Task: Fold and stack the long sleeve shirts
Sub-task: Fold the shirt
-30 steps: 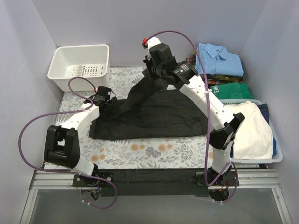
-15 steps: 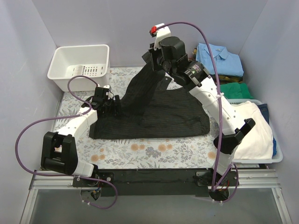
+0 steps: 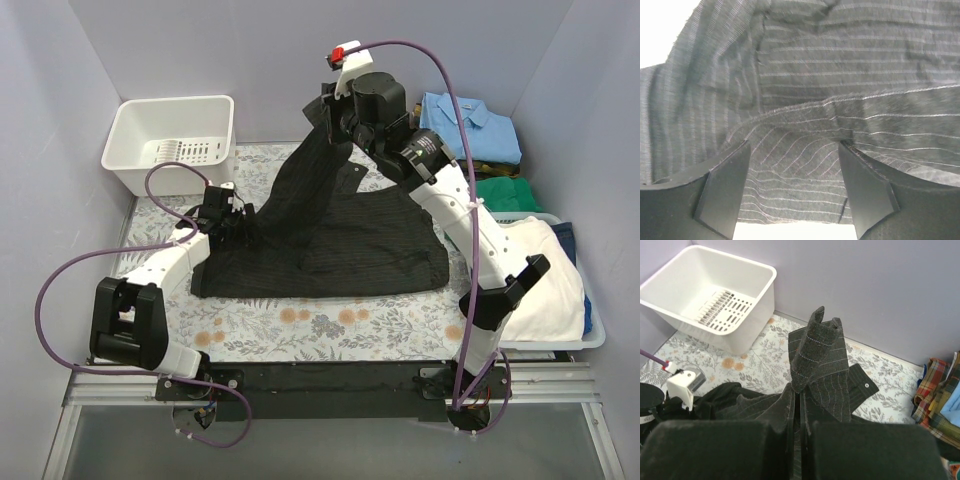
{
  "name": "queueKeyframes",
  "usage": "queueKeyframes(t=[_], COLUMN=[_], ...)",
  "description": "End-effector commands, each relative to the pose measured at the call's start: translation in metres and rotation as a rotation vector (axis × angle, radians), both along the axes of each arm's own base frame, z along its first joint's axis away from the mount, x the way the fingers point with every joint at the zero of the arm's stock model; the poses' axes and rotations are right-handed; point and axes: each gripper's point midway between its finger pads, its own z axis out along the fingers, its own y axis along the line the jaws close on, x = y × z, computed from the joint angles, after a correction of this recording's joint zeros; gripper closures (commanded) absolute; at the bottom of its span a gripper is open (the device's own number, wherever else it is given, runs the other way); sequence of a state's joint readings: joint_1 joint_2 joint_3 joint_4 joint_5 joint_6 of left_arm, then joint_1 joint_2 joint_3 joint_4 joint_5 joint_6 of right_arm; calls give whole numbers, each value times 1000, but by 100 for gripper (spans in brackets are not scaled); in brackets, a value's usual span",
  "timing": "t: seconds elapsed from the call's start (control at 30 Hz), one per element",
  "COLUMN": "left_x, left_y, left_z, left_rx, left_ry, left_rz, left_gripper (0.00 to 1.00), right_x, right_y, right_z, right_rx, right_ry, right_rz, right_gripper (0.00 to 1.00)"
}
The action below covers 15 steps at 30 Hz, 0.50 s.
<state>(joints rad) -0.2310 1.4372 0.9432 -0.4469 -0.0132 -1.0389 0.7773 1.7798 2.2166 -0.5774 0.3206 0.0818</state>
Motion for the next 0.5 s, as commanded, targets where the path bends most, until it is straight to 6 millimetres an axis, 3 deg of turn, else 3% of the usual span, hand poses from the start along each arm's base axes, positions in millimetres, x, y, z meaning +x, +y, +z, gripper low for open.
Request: queueKeyframes(t=[0.0, 0.03, 0.13, 0.27, 0.4, 0.47], left_x=[-4, -9, -15, -7, 3, 8], left_y=[-23, -35, -46, -19, 11, 17], left_z=[15, 21, 24, 11, 17, 18], left_rx=[-123, -182, -212, -86, 43, 62], left_ry=[14, 16, 9, 4, -68, -92], left_rz=[-63, -102, -115, 5, 106, 97], left_gripper=[32, 33, 34, 33, 27, 25], right_x=[17, 18, 20, 15, 10, 9], right_y=[8, 10, 16, 23, 21, 19], right_z=[34, 38, 39, 38, 40, 40], right_rx=[98, 108, 122, 139, 142, 143], right_ry=[-85, -93, -97, -88, -90, -87], right_rz=[25, 31, 57, 104, 113, 111], right_gripper=[99, 99, 99, 99, 99, 99])
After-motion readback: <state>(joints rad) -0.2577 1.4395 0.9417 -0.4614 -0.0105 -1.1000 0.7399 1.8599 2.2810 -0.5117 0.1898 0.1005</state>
